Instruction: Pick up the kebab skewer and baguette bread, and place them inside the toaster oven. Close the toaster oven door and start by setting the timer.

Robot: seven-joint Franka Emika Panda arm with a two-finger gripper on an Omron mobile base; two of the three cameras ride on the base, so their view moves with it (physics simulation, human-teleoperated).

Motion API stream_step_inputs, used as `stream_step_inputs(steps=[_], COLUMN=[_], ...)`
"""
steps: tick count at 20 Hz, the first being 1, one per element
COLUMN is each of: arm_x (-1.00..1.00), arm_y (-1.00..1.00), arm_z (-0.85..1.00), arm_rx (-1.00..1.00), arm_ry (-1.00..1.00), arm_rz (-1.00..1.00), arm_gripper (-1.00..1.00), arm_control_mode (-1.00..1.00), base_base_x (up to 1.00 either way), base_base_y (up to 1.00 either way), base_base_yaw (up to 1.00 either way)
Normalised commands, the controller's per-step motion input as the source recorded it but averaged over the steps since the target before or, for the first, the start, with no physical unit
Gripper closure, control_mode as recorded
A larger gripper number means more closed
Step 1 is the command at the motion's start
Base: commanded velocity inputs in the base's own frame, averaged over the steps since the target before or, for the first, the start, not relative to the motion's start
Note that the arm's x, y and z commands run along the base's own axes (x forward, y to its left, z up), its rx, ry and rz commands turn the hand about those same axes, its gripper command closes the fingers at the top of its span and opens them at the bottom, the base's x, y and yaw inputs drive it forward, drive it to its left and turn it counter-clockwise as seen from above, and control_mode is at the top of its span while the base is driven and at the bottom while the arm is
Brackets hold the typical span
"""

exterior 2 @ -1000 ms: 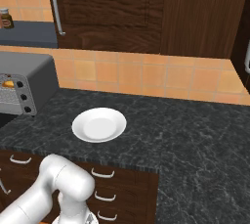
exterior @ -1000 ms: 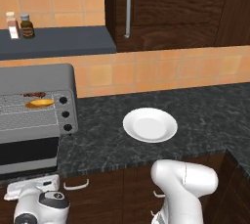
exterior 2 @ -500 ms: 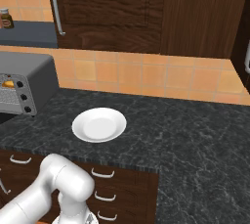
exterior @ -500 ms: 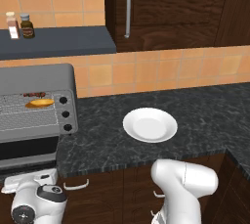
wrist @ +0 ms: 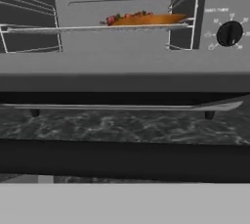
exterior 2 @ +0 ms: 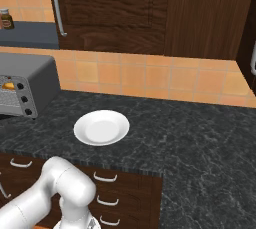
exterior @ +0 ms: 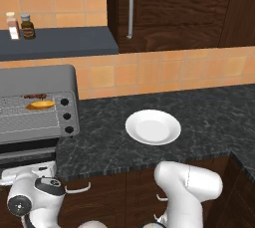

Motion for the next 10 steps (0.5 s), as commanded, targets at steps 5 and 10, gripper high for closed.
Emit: stream_step_inputs(steps=[5, 10], arm_x=[0.37, 0.48], arm_y=[-0.01, -0.09], arm_z=[0.52, 0.47], arm_rx=[0.00, 0.00], arm_ry=[0.00, 0.00], arm_rz=[0.00, 0.00], arm_gripper=[-1.00, -1.00], arm_control_mode=[-1.00, -1.00], base_base_x=[0.00, 0.00], base_base_y=[0.00, 0.00], base_base_yaw=[0.00, 0.00])
